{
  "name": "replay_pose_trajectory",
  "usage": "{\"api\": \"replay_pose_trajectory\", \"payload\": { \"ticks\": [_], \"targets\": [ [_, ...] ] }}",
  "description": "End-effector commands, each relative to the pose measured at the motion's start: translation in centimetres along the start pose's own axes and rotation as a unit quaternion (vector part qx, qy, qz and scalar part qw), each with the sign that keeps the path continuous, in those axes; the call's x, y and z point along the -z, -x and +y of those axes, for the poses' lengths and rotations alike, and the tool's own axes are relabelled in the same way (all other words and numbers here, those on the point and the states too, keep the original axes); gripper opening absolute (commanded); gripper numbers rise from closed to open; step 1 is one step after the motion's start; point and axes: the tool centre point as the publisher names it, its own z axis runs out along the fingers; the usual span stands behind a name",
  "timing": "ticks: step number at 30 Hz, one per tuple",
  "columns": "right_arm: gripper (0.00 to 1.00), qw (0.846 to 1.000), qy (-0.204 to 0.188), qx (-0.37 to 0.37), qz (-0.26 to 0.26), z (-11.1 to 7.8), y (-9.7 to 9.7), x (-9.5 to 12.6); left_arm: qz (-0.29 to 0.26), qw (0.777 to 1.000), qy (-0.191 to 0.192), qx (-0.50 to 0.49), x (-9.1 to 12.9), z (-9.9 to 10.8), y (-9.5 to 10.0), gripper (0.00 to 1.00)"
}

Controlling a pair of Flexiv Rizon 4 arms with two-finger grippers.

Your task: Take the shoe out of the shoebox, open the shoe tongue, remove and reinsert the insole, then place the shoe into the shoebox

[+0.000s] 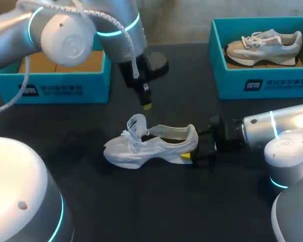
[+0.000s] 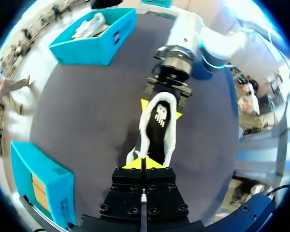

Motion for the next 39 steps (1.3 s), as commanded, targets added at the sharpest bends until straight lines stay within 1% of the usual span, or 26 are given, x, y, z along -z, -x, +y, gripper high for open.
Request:
{"api": "replay_pose_trajectory", "payload": {
  "ticks": [1,2,4,21,24,29,34,39],
  "targets": [
    [0.00,1.000,-0.001,0.000,-0.001,-0.1,0.1,-0.4,0.013,0.991,-0.057,-0.119,-0.8,0.6,-0.9,0.00],
    [0.00,1.000,-0.001,0.000,-0.001,-0.1,0.1,-0.4,0.013,0.988,-0.070,-0.138,-0.8,0.5,-1.1,0.00],
    [0.00,1.000,-0.001,0.000,-0.001,-0.1,0.1,-0.4,0.005,0.986,-0.077,-0.150,-0.9,0.5,-1.3,0.00],
    [0.00,1.000,-0.001,0.000,-0.001,-0.1,0.1,-0.4,0.005,0.986,-0.077,-0.150,-0.9,0.5,-1.3,0.00],
    [0.00,1.000,-0.001,0.000,-0.001,-0.1,0.1,-0.4,0.006,0.986,-0.038,-0.163,-2.1,0.1,-2.0,0.00],
    [0.00,1.000,-0.001,0.000,-0.001,-0.1,0.1,-0.4,0.001,0.982,0.017,-0.187,-3.6,-0.6,-2.5,0.00],
    [0.00,1.000,-0.001,0.000,-0.001,-0.1,0.1,-0.4,-0.001,0.980,0.038,-0.196,-4.5,-1.5,-2.5,0.00],
    [0.00,1.000,-0.001,0.000,-0.001,-0.1,0.1,-0.4,0.001,0.979,0.041,-0.198,-5.2,-2.7,-2.2,0.00]
  ]
}}
